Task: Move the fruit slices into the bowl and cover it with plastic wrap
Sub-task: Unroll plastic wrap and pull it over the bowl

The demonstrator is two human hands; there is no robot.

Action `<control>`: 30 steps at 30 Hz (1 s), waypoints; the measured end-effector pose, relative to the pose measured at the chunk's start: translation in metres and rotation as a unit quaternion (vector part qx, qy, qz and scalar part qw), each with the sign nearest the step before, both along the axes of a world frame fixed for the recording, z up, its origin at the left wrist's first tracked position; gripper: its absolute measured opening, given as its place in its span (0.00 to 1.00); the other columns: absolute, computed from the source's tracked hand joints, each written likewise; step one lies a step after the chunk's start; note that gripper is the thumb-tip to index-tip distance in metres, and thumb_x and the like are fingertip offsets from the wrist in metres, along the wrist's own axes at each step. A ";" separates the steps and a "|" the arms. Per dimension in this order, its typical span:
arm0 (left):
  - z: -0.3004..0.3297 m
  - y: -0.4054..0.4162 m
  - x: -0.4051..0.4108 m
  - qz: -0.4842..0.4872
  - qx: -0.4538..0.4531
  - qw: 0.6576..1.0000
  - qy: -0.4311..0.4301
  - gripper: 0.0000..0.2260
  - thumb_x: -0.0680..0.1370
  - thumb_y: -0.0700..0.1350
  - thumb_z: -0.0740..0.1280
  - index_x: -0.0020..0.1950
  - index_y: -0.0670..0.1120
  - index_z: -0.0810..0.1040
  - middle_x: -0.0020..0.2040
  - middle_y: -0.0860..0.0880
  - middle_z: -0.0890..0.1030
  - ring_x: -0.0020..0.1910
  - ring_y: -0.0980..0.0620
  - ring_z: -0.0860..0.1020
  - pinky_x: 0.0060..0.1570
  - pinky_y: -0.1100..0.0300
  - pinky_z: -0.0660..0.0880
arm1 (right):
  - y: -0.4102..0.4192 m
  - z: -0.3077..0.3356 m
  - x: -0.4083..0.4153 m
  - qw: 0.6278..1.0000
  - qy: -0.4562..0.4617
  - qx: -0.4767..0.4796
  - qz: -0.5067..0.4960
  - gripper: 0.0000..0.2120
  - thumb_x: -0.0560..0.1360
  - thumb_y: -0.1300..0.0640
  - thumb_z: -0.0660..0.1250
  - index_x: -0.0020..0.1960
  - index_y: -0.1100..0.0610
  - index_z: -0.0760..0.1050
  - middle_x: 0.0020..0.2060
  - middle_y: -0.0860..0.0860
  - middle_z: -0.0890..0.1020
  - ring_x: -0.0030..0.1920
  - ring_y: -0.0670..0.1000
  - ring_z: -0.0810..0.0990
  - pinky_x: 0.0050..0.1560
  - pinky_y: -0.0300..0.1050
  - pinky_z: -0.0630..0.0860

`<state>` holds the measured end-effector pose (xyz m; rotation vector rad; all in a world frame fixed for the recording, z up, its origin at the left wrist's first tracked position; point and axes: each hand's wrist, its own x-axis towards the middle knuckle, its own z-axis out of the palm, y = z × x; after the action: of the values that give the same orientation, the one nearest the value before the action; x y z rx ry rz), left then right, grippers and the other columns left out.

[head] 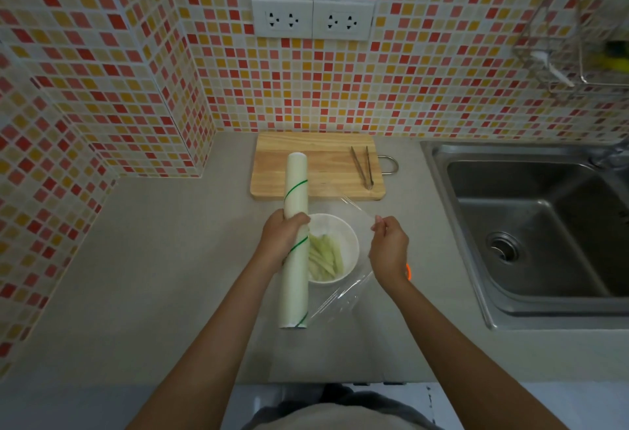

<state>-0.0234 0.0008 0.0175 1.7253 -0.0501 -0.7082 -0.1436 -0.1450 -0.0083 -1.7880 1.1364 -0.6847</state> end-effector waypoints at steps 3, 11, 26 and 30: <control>0.003 -0.001 -0.002 -0.027 0.008 0.999 -0.016 0.27 0.63 0.55 0.75 0.55 0.40 0.75 0.47 0.42 0.81 0.39 0.47 0.79 0.41 0.51 0.78 | -0.005 0.000 -0.002 1.000 0.011 0.001 0.010 0.15 0.82 0.57 0.56 0.45 0.65 0.75 0.32 0.51 0.75 0.33 0.52 0.73 0.37 0.42 0.67; -0.001 0.010 0.016 0.006 0.056 0.996 -0.067 0.19 0.68 0.50 0.74 0.54 0.41 0.77 0.48 0.42 0.82 0.45 0.42 0.82 0.44 0.49 0.79 | -0.010 -0.007 0.002 0.999 0.035 -0.008 0.010 0.15 0.81 0.58 0.56 0.46 0.67 0.75 0.37 0.57 0.78 0.39 0.54 0.75 0.40 0.43 0.68; -0.015 0.031 0.016 -0.011 0.076 0.990 -0.120 0.08 0.72 0.52 0.65 0.48 0.52 0.76 0.44 0.51 0.80 0.43 0.49 0.78 0.36 0.58 0.71 | -0.018 -0.024 0.004 0.997 0.075 -0.013 0.011 0.16 0.82 0.57 0.55 0.45 0.65 0.75 0.37 0.58 0.79 0.39 0.58 0.77 0.40 0.43 0.67; -0.023 0.035 0.016 -0.001 0.081 0.991 -0.106 0.16 0.72 0.56 0.71 0.52 0.48 0.75 0.46 0.50 0.80 0.42 0.53 0.79 0.39 0.57 0.73 | -0.018 -0.027 0.003 0.996 0.084 -0.012 0.019 0.16 0.82 0.57 0.55 0.45 0.66 0.75 0.41 0.61 0.82 0.44 0.60 0.79 0.44 0.47 0.72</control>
<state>-0.0079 0.0361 -0.0056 1.9522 -0.1455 -0.5398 -0.1403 -0.1626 -0.0357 -1.9113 1.2058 -0.5352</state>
